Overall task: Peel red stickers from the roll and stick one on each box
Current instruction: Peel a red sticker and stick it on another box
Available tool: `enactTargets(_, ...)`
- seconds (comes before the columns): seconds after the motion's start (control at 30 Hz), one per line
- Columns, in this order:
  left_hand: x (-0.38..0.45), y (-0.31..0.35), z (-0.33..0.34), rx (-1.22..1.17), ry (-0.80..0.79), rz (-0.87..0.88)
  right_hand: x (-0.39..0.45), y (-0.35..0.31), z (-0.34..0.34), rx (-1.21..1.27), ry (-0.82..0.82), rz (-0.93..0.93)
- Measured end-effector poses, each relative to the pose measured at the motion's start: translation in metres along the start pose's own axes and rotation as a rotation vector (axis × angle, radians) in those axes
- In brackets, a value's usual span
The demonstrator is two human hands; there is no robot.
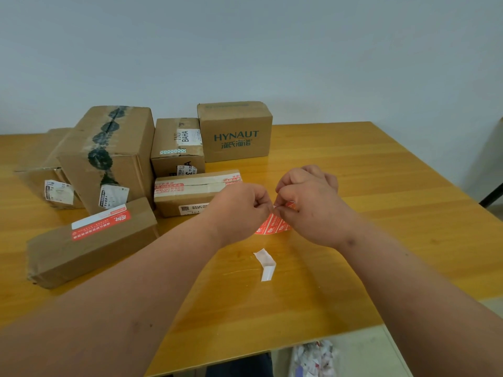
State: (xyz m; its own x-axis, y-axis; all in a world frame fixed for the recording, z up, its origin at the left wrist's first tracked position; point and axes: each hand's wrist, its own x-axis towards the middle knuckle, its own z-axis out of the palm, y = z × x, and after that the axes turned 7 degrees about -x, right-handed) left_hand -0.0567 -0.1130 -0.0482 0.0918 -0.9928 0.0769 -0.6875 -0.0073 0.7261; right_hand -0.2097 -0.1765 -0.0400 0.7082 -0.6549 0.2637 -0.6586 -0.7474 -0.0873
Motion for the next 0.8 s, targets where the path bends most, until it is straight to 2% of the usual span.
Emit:
enactTargets(0.27, -0.001, 0.0, 0.001, -0.039, 0.029, 0.01, 0.0, 0.001, 0.005, 0.031, 0.079, -0.018)
enactTargets(0.43, -0.001, 0.002, 0.001, -0.128, 0.032, -0.063, 0.0, 0.002, 0.01, 0.074, 0.134, -0.03)
enactTargets(0.67, -0.002, 0.002, -0.005, -0.166, -0.025, -0.128, 0.002, 0.005, -0.002, -0.001, 0.012, 0.035)
enactTargets(0.8, -0.004, 0.006, -0.009, -0.237, -0.001, -0.134, 0.004, 0.003, -0.002, 0.004, -0.003, 0.042)
